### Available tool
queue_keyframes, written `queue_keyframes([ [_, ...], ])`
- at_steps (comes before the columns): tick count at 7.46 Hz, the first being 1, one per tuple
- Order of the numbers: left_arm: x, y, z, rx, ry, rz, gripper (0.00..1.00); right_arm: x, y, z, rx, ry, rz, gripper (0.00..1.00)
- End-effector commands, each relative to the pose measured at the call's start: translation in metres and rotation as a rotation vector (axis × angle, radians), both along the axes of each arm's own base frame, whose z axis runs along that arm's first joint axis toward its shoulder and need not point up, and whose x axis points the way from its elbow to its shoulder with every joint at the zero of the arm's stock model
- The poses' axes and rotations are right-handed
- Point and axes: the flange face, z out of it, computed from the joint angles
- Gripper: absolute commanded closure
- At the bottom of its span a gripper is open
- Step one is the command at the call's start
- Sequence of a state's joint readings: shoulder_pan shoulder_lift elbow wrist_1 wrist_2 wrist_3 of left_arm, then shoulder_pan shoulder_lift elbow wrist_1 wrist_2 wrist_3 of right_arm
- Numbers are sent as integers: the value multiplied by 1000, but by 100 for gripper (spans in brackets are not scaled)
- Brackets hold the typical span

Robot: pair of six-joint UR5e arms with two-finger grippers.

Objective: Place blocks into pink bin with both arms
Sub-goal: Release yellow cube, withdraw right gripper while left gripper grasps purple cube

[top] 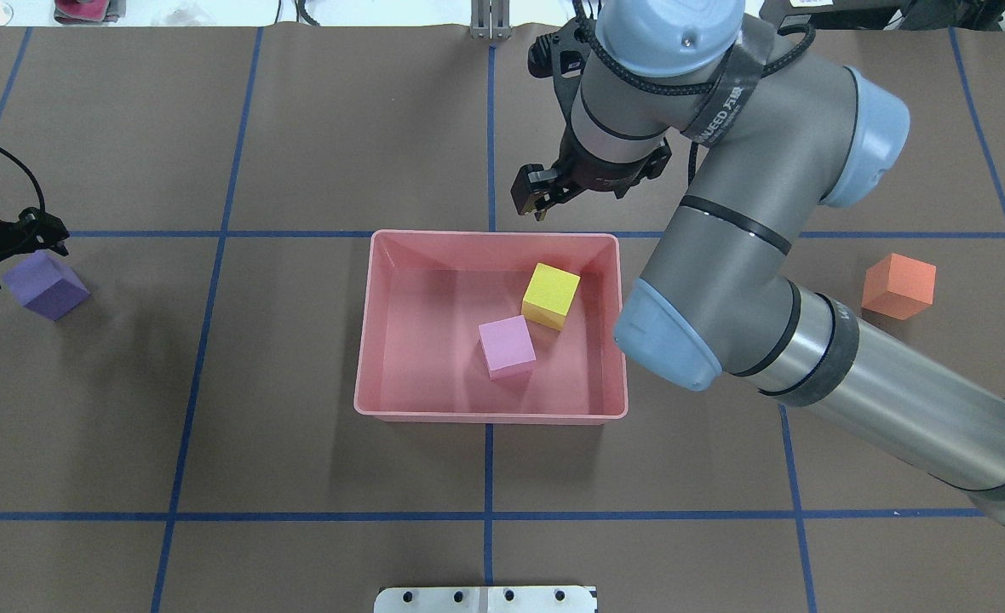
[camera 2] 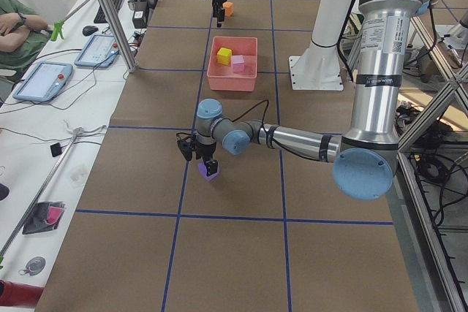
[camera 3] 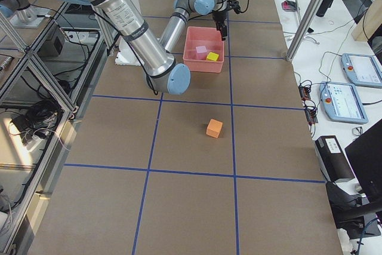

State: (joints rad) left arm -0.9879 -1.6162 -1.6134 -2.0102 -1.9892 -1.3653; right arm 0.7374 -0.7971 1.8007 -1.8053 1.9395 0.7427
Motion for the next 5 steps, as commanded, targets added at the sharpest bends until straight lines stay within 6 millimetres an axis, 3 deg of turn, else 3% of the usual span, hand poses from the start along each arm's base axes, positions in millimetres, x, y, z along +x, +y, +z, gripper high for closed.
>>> queue_keyframes([
  [1, 15, 7, 0, -14, 13, -6, 0, 34, -26, 26, 35, 34, -26, 1],
  [2, 22, 10, 1, -19, 12, 1, 0, 46, -35, 42, 44, 58, -33, 1],
  [3, 26, 11, 1, -20, 11, 9, 10, 63, -45, 58, 54, 76, -42, 1],
  [4, 26, 12, 0, -15, 10, 12, 99, 76, -51, 68, 49, 83, -39, 1],
  [5, 24, 10, -4, -13, 13, 9, 100, 84, -55, 73, 31, 74, -39, 1],
])
